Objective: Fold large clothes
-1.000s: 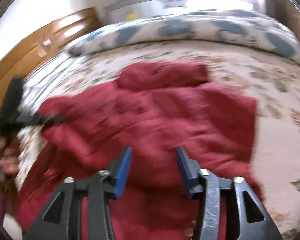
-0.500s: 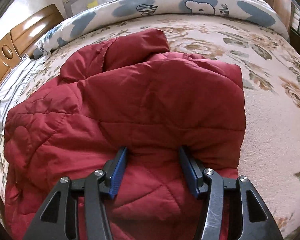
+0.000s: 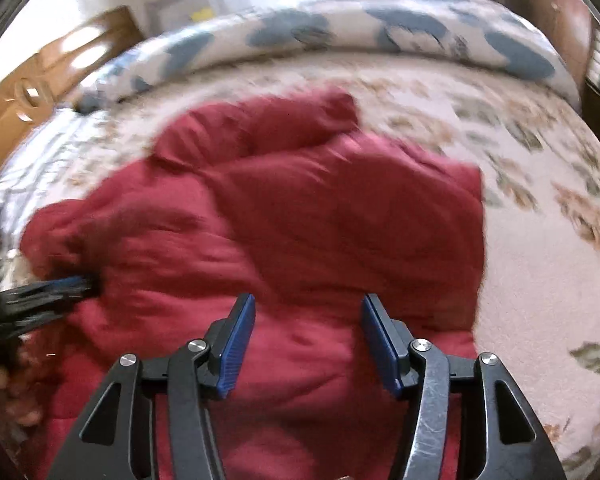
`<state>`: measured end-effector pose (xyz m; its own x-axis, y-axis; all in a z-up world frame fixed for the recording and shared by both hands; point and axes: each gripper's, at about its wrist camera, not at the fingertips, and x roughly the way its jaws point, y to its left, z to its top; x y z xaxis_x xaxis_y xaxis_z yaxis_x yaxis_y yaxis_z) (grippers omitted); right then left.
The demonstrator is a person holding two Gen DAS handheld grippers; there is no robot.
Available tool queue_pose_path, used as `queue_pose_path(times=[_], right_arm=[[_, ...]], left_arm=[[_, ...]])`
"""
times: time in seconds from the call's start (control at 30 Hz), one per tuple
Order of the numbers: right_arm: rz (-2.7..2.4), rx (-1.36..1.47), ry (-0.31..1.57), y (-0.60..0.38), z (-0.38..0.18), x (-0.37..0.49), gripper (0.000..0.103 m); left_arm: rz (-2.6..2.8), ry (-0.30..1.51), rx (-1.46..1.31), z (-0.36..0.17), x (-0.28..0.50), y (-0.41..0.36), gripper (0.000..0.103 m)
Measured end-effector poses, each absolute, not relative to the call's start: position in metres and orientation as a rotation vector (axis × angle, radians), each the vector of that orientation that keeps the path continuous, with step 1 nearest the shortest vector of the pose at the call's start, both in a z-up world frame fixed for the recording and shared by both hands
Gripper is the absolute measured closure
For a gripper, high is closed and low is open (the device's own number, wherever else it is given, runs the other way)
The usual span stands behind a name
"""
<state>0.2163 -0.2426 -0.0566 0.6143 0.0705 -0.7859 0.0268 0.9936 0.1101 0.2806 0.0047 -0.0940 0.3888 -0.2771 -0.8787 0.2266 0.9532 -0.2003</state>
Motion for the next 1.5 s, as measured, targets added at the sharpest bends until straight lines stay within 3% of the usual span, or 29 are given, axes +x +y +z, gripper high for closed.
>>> queue_pose_path(times=[0.3, 0.8, 1.3, 1.4, 1.5], right_arm=[[0.053, 0.148, 1.011, -0.237, -0.105, 0.242, 0.046], [0.061, 0.171, 0.958, -0.235, -0.085, 0.225, 0.045], [0.152, 0.173, 0.946, -0.215, -0.051, 0.177, 0.041], [0.159, 0.171, 0.947, -0.212, -0.050, 0.173, 0.041], [0.157, 0.161, 0.948, -0.209, -0.050, 0.171, 0.041]], left_arm=[[-0.377, 1.139, -0.112, -0.104, 0.282, 0.019, 0.083], [-0.404, 1.125, -0.201, -0.079, 0.265, 0.039, 0.083], [-0.297, 1.065, -0.362, -0.064, 0.237, 0.107, 0.064], [-0.262, 1.049, -0.411, -0.064, 0.237, 0.128, 0.050], [-0.223, 1.044, -0.451, -0.068, 0.237, 0.148, 0.049]])
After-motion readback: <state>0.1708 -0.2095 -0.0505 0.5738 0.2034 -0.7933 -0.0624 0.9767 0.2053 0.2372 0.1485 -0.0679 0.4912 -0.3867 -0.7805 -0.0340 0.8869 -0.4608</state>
